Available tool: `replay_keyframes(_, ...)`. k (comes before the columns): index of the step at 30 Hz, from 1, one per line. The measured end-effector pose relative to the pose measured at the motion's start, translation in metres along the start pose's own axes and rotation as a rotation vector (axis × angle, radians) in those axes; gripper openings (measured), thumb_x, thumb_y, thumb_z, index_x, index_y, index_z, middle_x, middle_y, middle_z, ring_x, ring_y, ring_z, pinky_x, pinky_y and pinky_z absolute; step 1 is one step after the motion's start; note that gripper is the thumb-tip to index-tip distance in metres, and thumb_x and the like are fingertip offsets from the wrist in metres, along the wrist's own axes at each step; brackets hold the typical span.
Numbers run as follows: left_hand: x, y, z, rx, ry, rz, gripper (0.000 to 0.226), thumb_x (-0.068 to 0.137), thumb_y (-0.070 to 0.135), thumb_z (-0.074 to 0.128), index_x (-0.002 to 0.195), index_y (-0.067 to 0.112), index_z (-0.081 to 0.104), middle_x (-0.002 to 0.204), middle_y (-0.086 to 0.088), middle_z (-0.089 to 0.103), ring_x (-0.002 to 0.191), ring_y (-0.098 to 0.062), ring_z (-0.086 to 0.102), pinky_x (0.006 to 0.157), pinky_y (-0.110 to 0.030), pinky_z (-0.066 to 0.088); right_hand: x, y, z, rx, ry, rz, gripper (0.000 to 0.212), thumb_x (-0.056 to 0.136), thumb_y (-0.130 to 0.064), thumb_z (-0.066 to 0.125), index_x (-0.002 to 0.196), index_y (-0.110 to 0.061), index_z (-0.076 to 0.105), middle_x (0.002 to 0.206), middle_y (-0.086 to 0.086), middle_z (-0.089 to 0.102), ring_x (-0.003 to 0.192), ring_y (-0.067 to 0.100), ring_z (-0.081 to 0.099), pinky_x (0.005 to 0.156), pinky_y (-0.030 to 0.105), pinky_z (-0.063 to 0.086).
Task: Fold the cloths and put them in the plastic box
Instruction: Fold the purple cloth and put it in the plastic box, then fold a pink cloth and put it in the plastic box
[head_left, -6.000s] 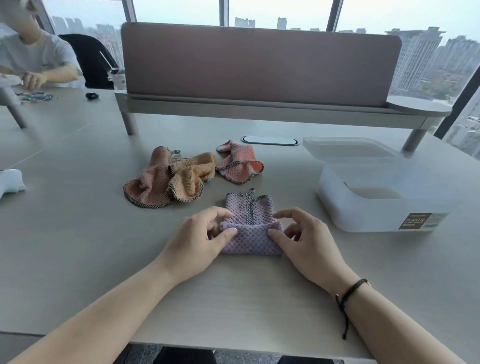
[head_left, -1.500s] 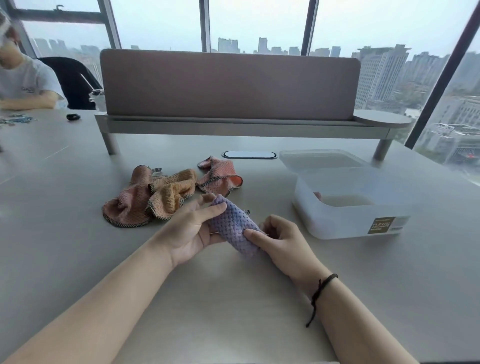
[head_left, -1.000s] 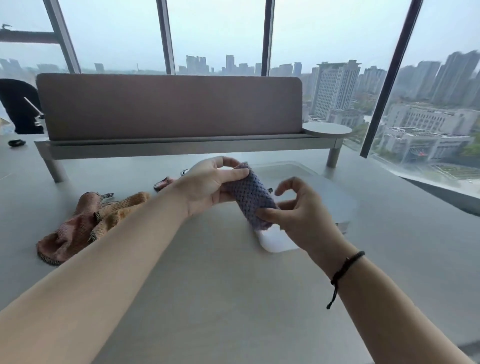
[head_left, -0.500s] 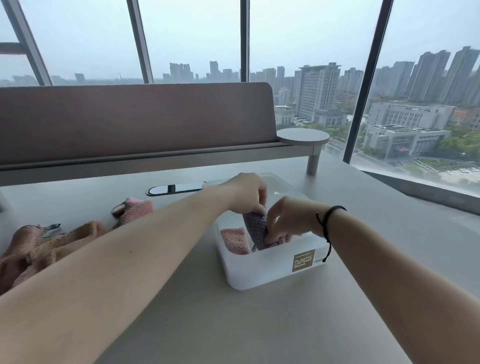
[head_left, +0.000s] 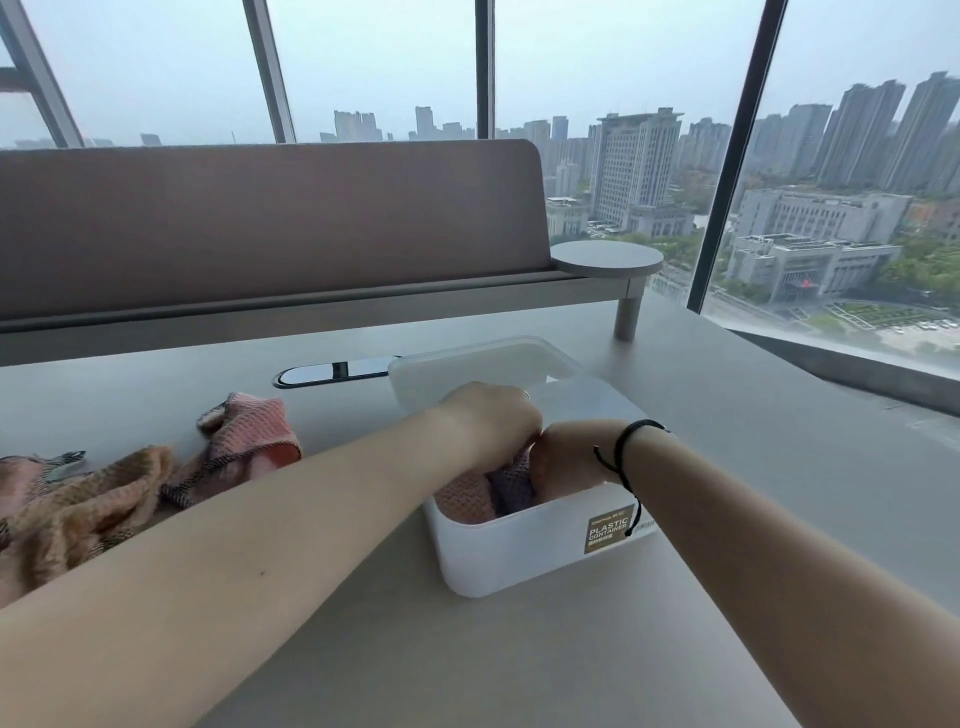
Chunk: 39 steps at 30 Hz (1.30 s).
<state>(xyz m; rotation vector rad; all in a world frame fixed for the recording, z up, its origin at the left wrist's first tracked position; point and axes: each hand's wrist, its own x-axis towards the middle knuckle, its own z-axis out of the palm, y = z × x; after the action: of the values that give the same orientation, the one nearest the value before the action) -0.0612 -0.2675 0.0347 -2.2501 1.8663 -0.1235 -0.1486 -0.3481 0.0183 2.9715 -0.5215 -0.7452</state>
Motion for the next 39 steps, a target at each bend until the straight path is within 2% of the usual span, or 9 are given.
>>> replay_keyframes(5,0.0,0.004,0.006,-0.048,-0.085,-0.08,0.016,0.086,0.0,0.052,0.083,0.011,0.064,0.096,-0.011,0.065,0.076,-0.03,0.056,0.062,-0.031,0.04,-0.005,-0.002,-0.001,0.01,0.077,0.063,0.035,0.089,-0.025,0.057,0.057,-0.021,0.043,0.06,-0.002,0.046,0.053,0.01,0.038,0.052,0.025,0.033)
replay_keyframes(10,-0.009,-0.002,0.005,-0.165,-0.1,-0.072,0.029,0.088,0.007,0.056,0.111,0.017,0.072,0.112,-0.007,0.07,0.096,-0.029,0.066,0.083,-0.036,0.056,-0.016,-0.01,-0.017,-0.004,-0.03,0.137,0.031,0.086,-0.023,0.057,0.057,-0.012,0.052,0.049,0.001,0.051,0.05,0.018,0.043,0.05,0.023,0.034)
replay_keyframes(13,-0.021,-0.01,-0.007,-0.316,0.002,-0.082,0.028,0.091,0.011,0.057,0.11,0.024,0.072,0.11,0.0,0.07,0.09,-0.022,0.063,0.076,-0.027,0.05,-0.028,-0.011,-0.035,0.012,-0.045,0.126,0.034,0.082,-0.041,0.067,0.099,-0.013,0.075,0.092,0.002,0.075,0.079,0.018,0.064,0.067,0.024,0.05)
replay_keyframes(15,-0.033,-0.018,-0.018,-0.388,0.118,-0.086,0.032,0.092,0.011,0.053,0.111,0.026,0.073,0.1,0.005,0.067,0.084,-0.015,0.056,0.072,-0.022,0.042,-0.031,-0.012,-0.048,-0.012,0.088,0.127,0.044,0.081,-0.048,0.07,0.111,-0.015,0.073,0.108,0.002,0.072,0.101,0.02,0.066,0.085,0.031,0.053)
replay_keyframes(19,-0.076,-0.041,-0.038,-0.658,0.405,-0.12,0.025,0.092,0.012,0.055,0.099,0.022,0.077,0.075,0.017,0.064,0.072,-0.005,0.059,0.069,-0.012,0.043,-0.043,-0.028,-0.074,0.137,0.523,0.166,0.027,0.081,-0.046,0.07,0.082,-0.019,0.071,0.078,-0.001,0.062,0.084,0.024,0.063,0.065,0.029,0.049)
replay_keyframes(22,-0.119,-0.061,-0.026,-0.94,0.566,-0.198,0.017,0.092,0.013,0.059,0.09,0.018,0.075,0.075,0.001,0.073,0.066,-0.012,0.067,0.067,-0.027,0.057,-0.063,-0.071,-0.075,0.433,0.809,0.068,0.018,0.08,-0.045,0.066,0.08,-0.028,0.07,0.076,-0.005,0.064,0.079,0.02,0.062,0.065,0.029,0.05)
replay_keyframes(27,-0.199,-0.093,0.041,-0.881,0.486,-0.426,0.02,0.082,0.016,0.06,0.07,0.032,0.067,0.061,0.015,0.062,0.06,0.001,0.054,0.06,-0.028,0.045,-0.057,-0.179,-0.038,0.379,0.782,-0.164,0.018,0.085,-0.046,0.058,0.095,-0.032,0.064,0.089,-0.007,0.062,0.094,0.021,0.062,0.07,0.033,0.05)
replay_keyframes(32,-0.274,-0.112,0.111,-0.779,0.426,-0.587,0.019,0.089,0.02,0.061,0.098,0.034,0.07,0.106,0.015,0.063,0.098,-0.002,0.057,0.086,-0.025,0.046,-0.003,-0.251,0.013,0.357,0.65,-0.182,0.043,0.086,-0.048,0.058,0.124,-0.029,0.053,0.127,0.0,0.053,0.118,0.025,0.053,0.091,0.037,0.043)
replay_keyframes(39,-0.297,-0.12,0.146,-0.667,0.458,-0.605,0.03,0.092,0.032,0.06,0.122,0.029,0.064,0.134,0.011,0.051,0.123,-0.012,0.049,0.105,-0.028,0.039,0.056,-0.271,0.02,0.452,0.825,0.027,0.062,0.08,-0.058,0.052,0.135,-0.035,0.035,0.126,0.005,0.05,0.119,0.03,0.051,0.098,0.043,0.039)
